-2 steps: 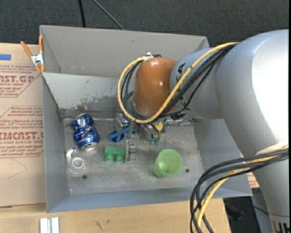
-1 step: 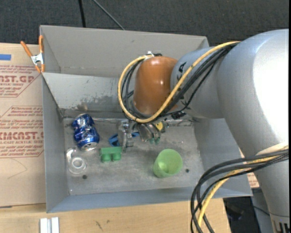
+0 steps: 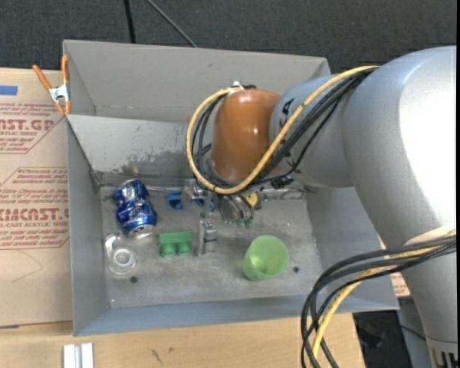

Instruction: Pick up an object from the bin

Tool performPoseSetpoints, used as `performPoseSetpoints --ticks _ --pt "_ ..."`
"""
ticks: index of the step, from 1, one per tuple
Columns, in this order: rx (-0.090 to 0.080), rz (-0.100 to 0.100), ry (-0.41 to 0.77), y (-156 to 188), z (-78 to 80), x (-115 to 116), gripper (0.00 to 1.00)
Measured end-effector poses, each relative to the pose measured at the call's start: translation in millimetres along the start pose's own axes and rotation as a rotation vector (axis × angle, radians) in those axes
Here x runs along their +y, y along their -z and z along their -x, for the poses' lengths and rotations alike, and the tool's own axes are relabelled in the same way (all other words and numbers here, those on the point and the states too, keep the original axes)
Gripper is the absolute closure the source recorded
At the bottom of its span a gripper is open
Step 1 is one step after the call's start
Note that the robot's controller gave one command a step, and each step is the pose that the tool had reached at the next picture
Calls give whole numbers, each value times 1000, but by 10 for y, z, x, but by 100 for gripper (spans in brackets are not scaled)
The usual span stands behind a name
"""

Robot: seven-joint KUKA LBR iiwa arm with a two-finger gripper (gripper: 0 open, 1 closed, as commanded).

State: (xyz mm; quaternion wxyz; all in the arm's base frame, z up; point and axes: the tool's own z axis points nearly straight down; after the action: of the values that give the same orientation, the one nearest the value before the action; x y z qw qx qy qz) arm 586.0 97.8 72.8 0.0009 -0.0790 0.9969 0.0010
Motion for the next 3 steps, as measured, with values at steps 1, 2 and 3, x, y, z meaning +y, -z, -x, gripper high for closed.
performPoseSetpoints --ticks 1,2,3 --pt "4 2 -22 -36 -311 714 0" --pt "1 -1 -28 -33 -294 660 100" --pt "-11 0 11 1155 6 815 100"
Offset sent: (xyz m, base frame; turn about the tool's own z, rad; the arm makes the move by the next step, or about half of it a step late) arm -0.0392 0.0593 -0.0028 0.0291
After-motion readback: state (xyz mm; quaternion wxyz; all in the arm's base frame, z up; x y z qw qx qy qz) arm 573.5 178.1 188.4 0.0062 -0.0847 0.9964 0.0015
